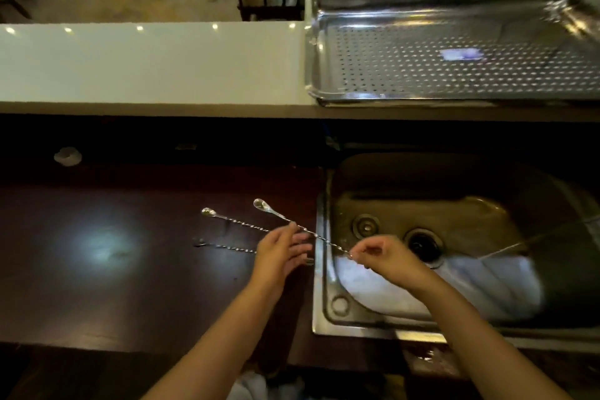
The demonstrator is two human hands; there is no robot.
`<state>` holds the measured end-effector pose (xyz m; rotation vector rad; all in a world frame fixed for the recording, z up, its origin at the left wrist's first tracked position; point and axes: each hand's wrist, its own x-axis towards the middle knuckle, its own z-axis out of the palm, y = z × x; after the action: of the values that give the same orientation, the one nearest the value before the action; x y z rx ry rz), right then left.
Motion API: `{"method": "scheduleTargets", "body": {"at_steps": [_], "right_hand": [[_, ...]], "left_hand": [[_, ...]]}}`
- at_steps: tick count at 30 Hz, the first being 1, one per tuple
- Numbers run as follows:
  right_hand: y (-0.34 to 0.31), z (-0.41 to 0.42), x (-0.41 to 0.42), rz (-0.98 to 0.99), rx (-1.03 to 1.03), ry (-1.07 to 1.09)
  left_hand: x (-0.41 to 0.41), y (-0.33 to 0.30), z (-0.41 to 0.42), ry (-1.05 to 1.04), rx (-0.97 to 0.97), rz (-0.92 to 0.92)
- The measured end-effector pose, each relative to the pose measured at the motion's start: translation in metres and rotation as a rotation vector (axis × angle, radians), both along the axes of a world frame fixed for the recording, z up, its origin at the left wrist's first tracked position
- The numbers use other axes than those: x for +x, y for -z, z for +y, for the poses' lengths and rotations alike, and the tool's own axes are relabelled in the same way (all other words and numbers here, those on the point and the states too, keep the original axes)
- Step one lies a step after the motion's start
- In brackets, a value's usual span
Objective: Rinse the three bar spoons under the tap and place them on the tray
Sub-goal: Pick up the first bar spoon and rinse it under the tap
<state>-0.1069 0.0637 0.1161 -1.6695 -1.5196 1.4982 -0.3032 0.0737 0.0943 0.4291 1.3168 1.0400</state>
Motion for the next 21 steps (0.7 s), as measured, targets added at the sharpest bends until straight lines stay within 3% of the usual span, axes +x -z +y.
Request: {"method": "scheduleTargets", "body": {"at_steps": [6,13,21], "right_hand": [[-0.033,-0.001,0.116,-0.009,0.076,0.139],[-0.039,-0.012,0.252,0.118,0.097,0.537],[-0.010,-0.005,0.315,0.300,0.103,0.898]], "left_hand": [[0.120,-0.036,0.036,0.125,0.111,-0.034],[0.237,-0.044,0.050,0.118,0.134,-0.092],[0.313,-0.034,0.055,0.146,0.064,-0.100]]}}
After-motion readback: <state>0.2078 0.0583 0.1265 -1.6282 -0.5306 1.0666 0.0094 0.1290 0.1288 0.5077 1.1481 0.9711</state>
